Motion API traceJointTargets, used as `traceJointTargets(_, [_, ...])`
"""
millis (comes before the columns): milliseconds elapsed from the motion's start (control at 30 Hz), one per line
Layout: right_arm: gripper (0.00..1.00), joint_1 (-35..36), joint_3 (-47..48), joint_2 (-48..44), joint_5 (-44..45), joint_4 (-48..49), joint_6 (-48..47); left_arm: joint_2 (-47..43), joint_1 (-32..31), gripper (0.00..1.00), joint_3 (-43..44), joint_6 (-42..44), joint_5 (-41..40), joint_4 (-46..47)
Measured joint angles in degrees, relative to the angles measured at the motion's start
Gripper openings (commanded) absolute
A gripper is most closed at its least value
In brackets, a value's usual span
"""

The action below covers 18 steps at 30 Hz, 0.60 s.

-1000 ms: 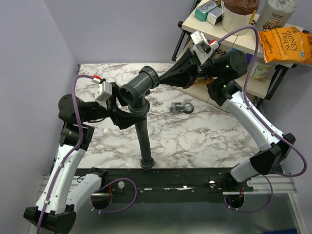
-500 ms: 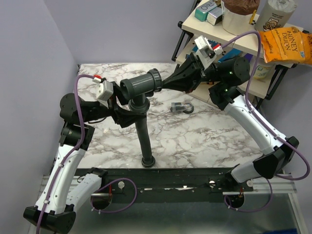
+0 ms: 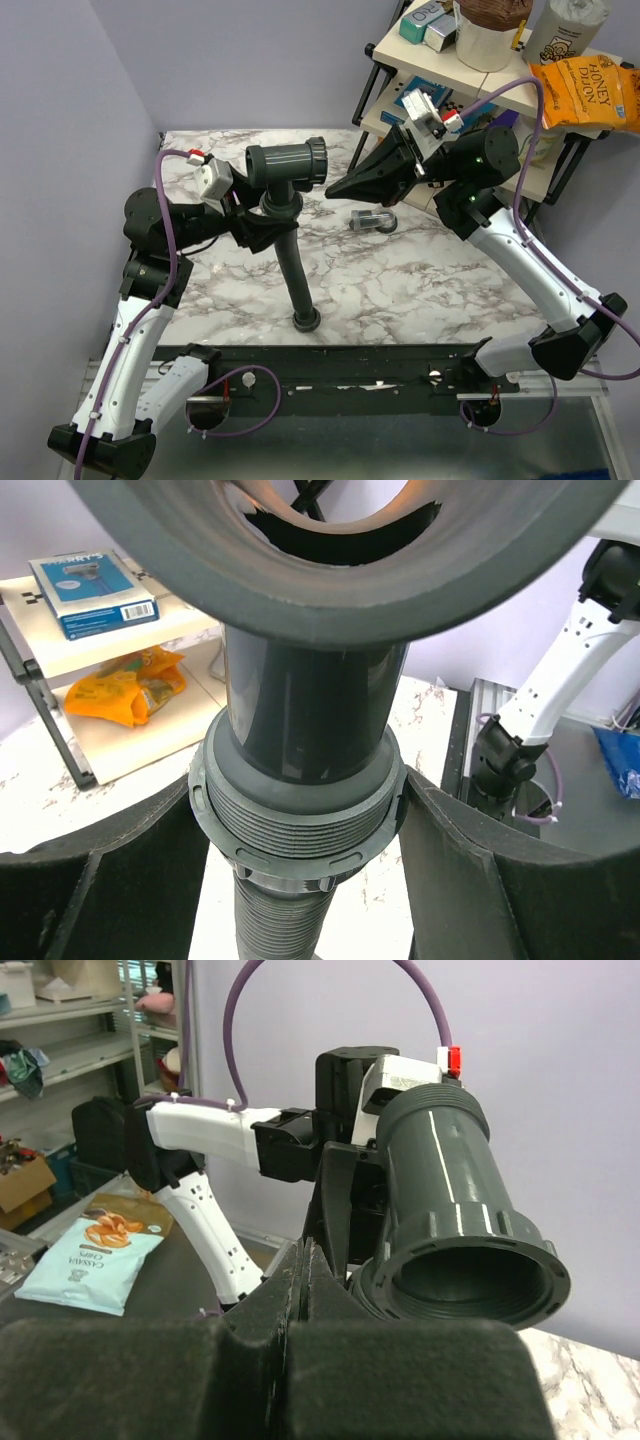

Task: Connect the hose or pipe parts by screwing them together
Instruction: Install the adaptor on the pipeline.

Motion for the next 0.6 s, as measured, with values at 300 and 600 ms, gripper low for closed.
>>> traceJointTargets(300, [0.07,2.58,1.75,-0.28,1.88,-8.90,-7.06,0.00,0.00,0.00,0.00,0.37,-0.46,-0.37])
traceJointTargets(600, [1.00,2.80,10.73,-6.36,11.85,-42.12,-34.05,-0.63,0.00,0.00,0.17,2.78,-0.04,-3.28])
